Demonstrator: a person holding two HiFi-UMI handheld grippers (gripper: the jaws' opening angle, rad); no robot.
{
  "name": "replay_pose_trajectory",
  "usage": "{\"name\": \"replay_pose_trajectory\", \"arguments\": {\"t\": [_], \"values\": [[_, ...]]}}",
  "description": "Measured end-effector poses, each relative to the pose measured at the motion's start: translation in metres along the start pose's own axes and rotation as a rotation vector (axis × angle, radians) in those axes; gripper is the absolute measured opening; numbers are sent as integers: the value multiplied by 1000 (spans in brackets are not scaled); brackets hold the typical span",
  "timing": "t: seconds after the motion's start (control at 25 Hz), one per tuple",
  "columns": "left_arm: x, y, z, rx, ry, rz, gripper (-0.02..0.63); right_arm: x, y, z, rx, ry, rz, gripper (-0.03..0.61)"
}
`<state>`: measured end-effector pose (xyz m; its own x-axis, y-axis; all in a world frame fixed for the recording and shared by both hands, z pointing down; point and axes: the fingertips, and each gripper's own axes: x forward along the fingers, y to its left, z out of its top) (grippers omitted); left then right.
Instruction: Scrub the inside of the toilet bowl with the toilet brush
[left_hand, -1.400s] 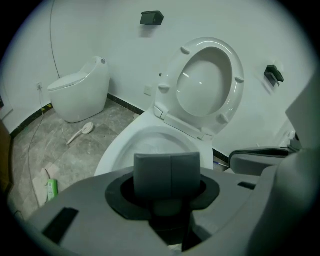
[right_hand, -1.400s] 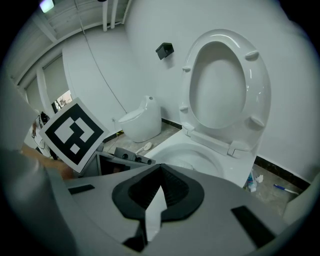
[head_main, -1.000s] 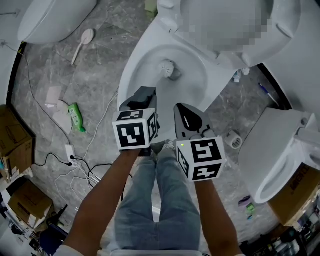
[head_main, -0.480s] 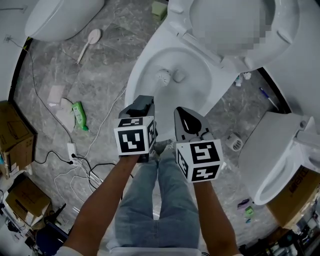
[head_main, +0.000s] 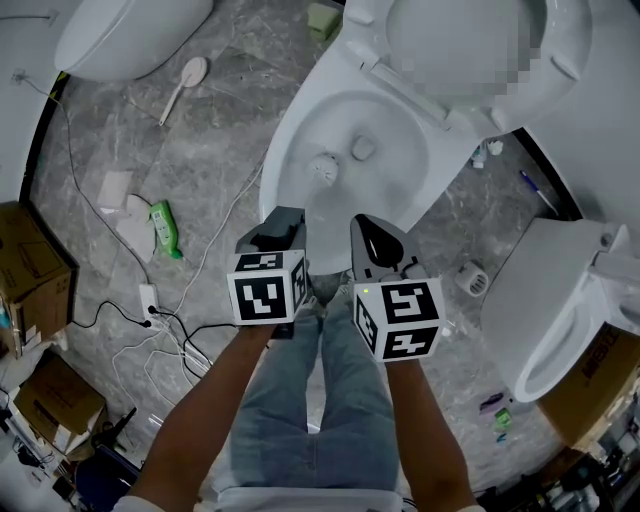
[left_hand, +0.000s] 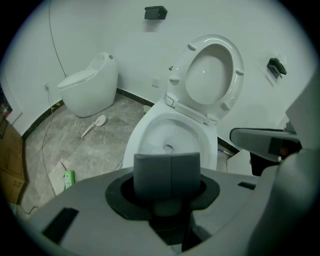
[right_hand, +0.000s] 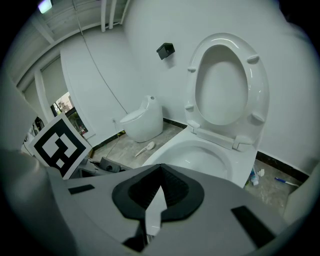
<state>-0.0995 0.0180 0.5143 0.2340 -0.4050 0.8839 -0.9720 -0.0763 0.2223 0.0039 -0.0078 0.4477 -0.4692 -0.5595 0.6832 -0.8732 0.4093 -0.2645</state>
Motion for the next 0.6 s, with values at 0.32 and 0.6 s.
{"name": "replay_pose_trajectory", "arguments": {"t": [0.32,0.6], "values": [[-8,-11,-23,-1,43,-19,156,-8,7,-8,13,7,-1,-2],[4,-31,-33,10,67,-53,156,-10,-4,-11,23,11,-12,-2]]}}
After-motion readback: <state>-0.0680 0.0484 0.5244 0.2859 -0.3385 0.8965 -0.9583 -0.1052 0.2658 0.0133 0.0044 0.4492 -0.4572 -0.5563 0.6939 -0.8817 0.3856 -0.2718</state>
